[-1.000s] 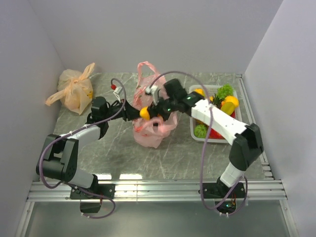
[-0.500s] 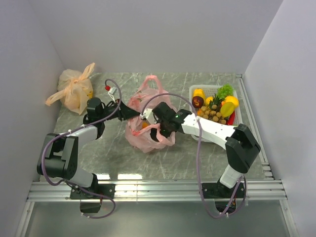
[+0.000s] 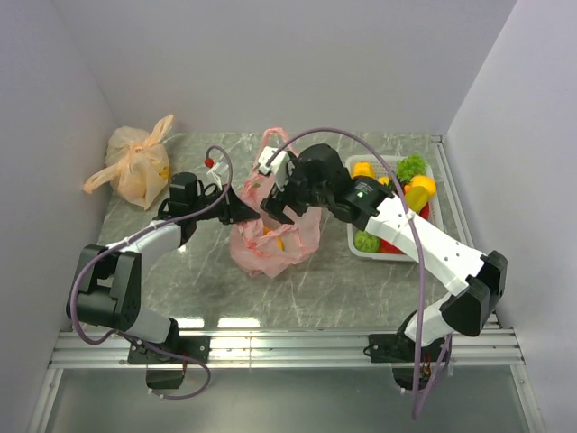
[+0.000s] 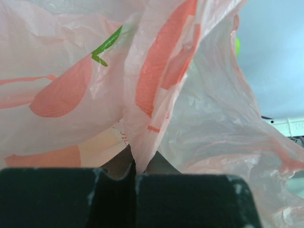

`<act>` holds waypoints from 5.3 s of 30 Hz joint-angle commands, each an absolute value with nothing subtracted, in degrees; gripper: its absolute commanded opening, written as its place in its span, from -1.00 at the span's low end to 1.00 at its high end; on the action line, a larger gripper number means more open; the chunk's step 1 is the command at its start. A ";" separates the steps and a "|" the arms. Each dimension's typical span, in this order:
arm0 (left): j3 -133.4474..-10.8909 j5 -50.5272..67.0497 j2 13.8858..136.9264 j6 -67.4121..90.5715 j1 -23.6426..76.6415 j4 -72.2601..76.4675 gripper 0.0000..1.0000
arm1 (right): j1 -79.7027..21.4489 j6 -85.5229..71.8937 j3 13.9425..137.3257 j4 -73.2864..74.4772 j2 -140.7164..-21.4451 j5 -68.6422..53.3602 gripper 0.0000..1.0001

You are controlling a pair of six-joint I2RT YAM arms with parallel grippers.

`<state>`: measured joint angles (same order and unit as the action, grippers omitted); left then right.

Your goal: Place the fake fruits into the plastic bag and tie a complex knot

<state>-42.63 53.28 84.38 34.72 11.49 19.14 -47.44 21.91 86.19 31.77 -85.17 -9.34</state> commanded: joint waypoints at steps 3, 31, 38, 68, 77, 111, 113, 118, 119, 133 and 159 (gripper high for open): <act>-45.00 51.50 81.83 30.59 11.78 15.12 -0.99 | -39.13 15.92 89.82 32.25 -82.80 -15.80 0.99; -45.97 52.65 83.41 29.53 11.95 15.38 -0.99 | -9.14 33.57 82.80 57.57 -93.95 -4.22 0.99; -45.88 52.47 83.32 29.18 11.95 15.12 -0.99 | -9.49 32.35 85.59 58.27 -94.84 -5.97 0.27; -45.79 53.52 82.88 28.48 11.95 13.62 -0.99 | -9.49 17.67 105.64 48.62 -81.39 -20.73 -1.00; -46.93 55.02 83.67 28.92 11.95 13.62 -0.99 | -16.60 8.70 110.48 38.86 -82.35 -37.00 -1.00; -45.53 60.82 83.23 33.58 9.76 19.60 -0.99 | -33.50 6.86 102.14 37.35 -85.61 -33.49 0.67; -46.32 60.65 83.06 32.79 9.49 18.38 -0.99 | -27.38 6.33 101.52 39.62 -84.82 -34.27 0.67; -47.55 60.56 82.88 29.71 9.23 14.94 -0.99 | -10.22 10.97 104.32 49.64 -84.29 -34.47 0.67; -47.46 60.47 82.97 29.53 9.23 15.03 -0.99 | -7.67 12.99 104.76 53.66 -84.29 -33.84 0.66; -49.31 59.24 84.47 26.46 9.23 10.28 -0.99 | 31.02 27.50 103.02 77.69 -92.45 -30.24 0.67; -47.29 58.18 83.93 25.49 9.23 9.14 -0.99 | 23.20 22.76 89.64 63.55 -100.10 -21.36 0.32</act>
